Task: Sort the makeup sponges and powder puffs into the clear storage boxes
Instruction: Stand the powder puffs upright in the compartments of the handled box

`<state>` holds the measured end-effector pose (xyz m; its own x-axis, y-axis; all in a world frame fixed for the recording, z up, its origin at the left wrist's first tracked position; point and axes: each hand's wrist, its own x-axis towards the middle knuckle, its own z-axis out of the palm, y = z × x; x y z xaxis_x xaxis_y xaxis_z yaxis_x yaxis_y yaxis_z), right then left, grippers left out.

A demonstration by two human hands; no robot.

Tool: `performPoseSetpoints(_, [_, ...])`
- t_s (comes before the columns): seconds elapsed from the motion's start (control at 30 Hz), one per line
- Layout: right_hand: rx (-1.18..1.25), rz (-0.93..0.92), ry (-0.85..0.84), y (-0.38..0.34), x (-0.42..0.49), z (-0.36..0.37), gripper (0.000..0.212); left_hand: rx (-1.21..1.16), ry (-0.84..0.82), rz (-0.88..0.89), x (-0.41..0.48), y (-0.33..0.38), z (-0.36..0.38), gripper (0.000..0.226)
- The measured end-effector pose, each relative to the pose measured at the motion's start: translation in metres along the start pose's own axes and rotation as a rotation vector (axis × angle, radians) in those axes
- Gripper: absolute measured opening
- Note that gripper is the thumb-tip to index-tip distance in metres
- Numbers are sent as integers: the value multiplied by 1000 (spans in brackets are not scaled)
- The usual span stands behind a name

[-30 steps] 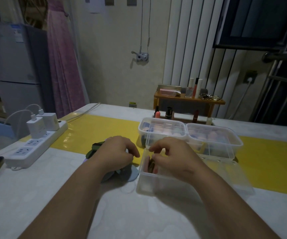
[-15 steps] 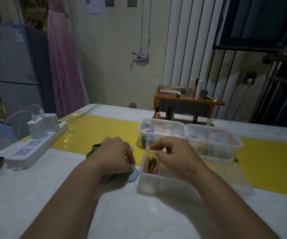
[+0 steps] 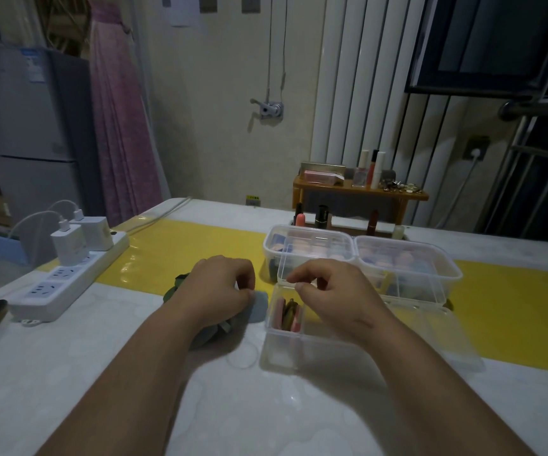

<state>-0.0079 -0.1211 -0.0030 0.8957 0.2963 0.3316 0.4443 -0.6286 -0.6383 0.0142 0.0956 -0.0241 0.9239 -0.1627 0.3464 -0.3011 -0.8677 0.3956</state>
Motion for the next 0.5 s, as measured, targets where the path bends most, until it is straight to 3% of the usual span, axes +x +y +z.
performPoseSetpoints(0.23, [21, 4, 79, 0, 1, -1, 19, -87, 210, -72, 1, 4, 1, 4])
performPoseSetpoints(0.5, [23, 87, 185, 4, 1, -3, 17, -359, 361, -159, 3, 12, 3, 15])
